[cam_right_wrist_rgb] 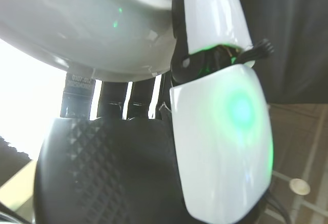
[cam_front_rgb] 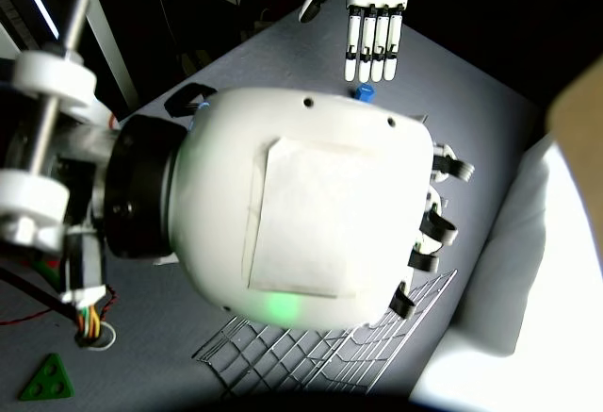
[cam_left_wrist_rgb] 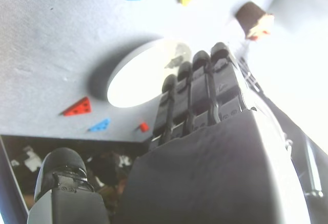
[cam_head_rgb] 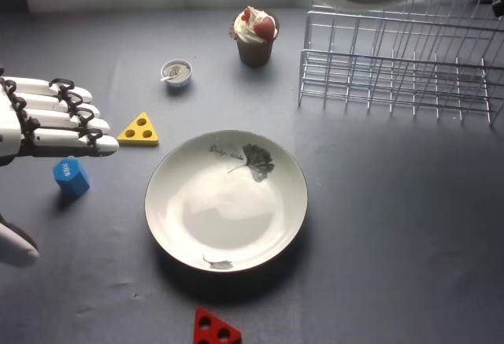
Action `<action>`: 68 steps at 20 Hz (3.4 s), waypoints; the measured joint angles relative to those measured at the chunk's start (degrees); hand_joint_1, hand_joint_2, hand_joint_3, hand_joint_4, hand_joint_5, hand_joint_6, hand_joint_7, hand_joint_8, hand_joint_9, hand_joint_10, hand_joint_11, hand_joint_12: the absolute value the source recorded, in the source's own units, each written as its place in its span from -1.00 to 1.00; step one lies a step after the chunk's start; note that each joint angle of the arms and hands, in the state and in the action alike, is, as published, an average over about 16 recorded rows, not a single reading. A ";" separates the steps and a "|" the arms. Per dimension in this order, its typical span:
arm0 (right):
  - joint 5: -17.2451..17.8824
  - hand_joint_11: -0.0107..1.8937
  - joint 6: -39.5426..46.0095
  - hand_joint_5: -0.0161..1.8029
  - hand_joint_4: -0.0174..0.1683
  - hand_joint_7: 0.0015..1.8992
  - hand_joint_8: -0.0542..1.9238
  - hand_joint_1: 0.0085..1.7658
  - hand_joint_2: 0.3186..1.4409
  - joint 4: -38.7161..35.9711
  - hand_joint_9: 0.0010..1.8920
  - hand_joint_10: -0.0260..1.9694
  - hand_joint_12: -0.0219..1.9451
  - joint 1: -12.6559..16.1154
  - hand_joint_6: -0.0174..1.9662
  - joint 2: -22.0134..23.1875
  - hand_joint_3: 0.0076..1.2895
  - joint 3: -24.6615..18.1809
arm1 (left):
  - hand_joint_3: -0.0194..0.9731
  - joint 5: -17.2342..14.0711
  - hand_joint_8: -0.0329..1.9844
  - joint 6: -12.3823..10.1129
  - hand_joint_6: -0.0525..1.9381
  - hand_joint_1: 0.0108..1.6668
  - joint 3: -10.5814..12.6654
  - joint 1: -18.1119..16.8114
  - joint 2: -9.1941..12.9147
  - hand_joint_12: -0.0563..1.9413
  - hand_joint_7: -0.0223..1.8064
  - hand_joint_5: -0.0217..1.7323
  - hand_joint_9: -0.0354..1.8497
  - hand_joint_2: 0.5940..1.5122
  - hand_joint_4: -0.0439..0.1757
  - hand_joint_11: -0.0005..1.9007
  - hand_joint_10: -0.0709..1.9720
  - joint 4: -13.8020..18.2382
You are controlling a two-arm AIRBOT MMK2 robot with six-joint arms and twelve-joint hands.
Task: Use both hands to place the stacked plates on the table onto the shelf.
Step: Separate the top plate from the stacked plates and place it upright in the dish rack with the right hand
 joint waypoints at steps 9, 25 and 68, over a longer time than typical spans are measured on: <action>-1.47 0.05 -1.53 -0.01 -0.90 0.07 -0.24 0.68 0.12 1.47 0.14 -0.20 0.40 -0.45 0.05 -0.13 -0.99 1.95 | -0.95 -1.31 -0.96 0.00 -0.94 -0.87 0.38 0.01 -1.65 -0.93 -0.90 -0.91 -0.89 -0.22 -0.53 -0.95 -0.93 -1.10; -2.15 0.03 -3.20 -0.03 -0.90 0.05 -0.21 0.68 0.13 3.40 0.13 -0.17 0.43 -2.98 0.07 -0.30 -0.99 4.78 | -0.96 -5.01 -0.96 0.02 -0.94 -0.90 1.08 1.38 -4.59 -0.92 -0.84 -0.89 -0.83 -0.24 -0.55 -0.89 -0.93 -2.80; -2.49 0.05 0.01 -0.02 -0.90 0.10 -0.30 0.67 0.15 4.03 0.16 -0.25 0.24 -10.02 -0.01 -5.40 -0.99 12.10 | -0.95 -5.64 -0.96 0.03 -0.94 -0.87 3.17 4.41 -11.16 -0.92 -0.83 -0.86 -0.83 -0.24 -0.58 -0.87 -0.93 0.49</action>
